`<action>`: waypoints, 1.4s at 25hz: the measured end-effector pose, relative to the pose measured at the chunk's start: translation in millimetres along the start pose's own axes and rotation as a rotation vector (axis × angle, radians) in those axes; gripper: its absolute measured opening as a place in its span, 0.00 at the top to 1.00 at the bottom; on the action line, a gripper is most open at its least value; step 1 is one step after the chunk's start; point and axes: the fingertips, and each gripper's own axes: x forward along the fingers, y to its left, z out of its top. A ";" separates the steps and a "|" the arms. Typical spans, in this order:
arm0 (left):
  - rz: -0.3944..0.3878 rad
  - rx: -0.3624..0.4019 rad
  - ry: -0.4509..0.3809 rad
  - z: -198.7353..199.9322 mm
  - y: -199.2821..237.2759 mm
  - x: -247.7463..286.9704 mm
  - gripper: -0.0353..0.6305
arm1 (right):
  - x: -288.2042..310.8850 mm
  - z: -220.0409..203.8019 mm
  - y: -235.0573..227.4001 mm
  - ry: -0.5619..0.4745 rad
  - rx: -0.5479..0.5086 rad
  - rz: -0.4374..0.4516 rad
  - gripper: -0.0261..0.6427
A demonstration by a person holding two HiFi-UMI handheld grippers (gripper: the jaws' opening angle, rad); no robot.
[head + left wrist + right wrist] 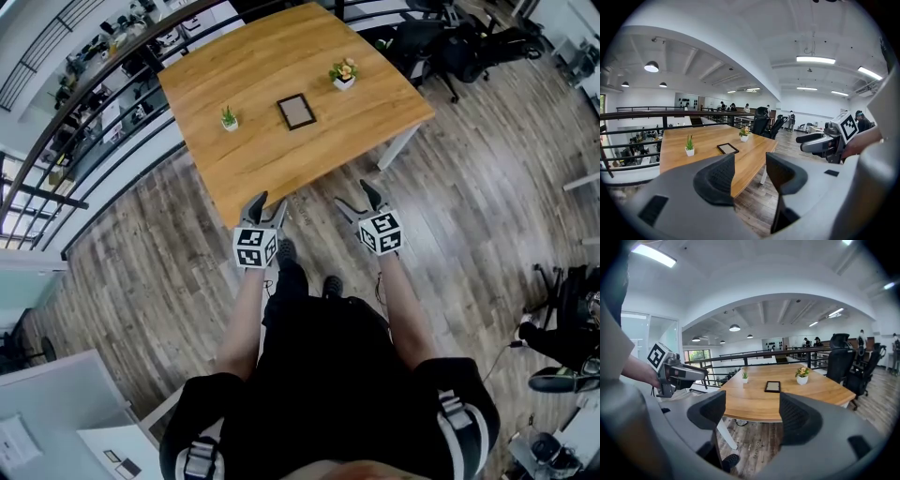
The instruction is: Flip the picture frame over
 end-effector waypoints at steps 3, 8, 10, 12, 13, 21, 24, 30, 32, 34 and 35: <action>-0.020 -0.025 -0.004 3.8 10.4 9.7 0.63 | 11.3 2.8 -4.0 -0.001 0.024 -0.011 0.42; -0.046 -0.060 -0.006 8.6 29.6 28.2 0.61 | 33.9 13.6 -16.0 -0.025 0.091 -0.031 0.43; -0.050 -0.058 -0.006 13.2 40.8 35.5 0.61 | 45.9 21.6 -18.5 -0.027 0.086 -0.035 0.43; -0.055 -0.062 -0.008 19.6 52.1 43.1 0.61 | 57.5 30.3 -21.2 -0.029 0.087 -0.039 0.44; -0.059 -0.063 -0.010 22.6 57.0 47.5 0.61 | 63.2 34.0 -22.7 -0.029 0.088 -0.042 0.44; -0.107 -0.063 -0.013 43.8 91.3 85.8 0.61 | 105.9 56.0 -36.9 -0.027 0.090 -0.077 0.46; -0.132 -0.074 -0.022 51.1 101.2 95.0 0.61 | 116.6 60.6 -41.1 -0.028 0.101 -0.098 0.46; -0.159 -0.063 -0.007 55.5 128.4 108.4 0.61 | 140.7 64.9 -40.8 -0.026 0.126 -0.133 0.47; -0.166 -0.061 -0.001 57.0 138.1 112.7 0.61 | 149.1 68.4 -39.0 -0.027 0.126 -0.141 0.48; -0.174 -0.052 0.006 57.9 145.9 116.6 0.61 | 156.6 71.6 -38.0 -0.030 0.127 -0.150 0.48; -0.179 -0.048 0.008 58.5 149.3 118.2 0.61 | 160.1 72.9 -37.9 -0.031 0.129 -0.156 0.48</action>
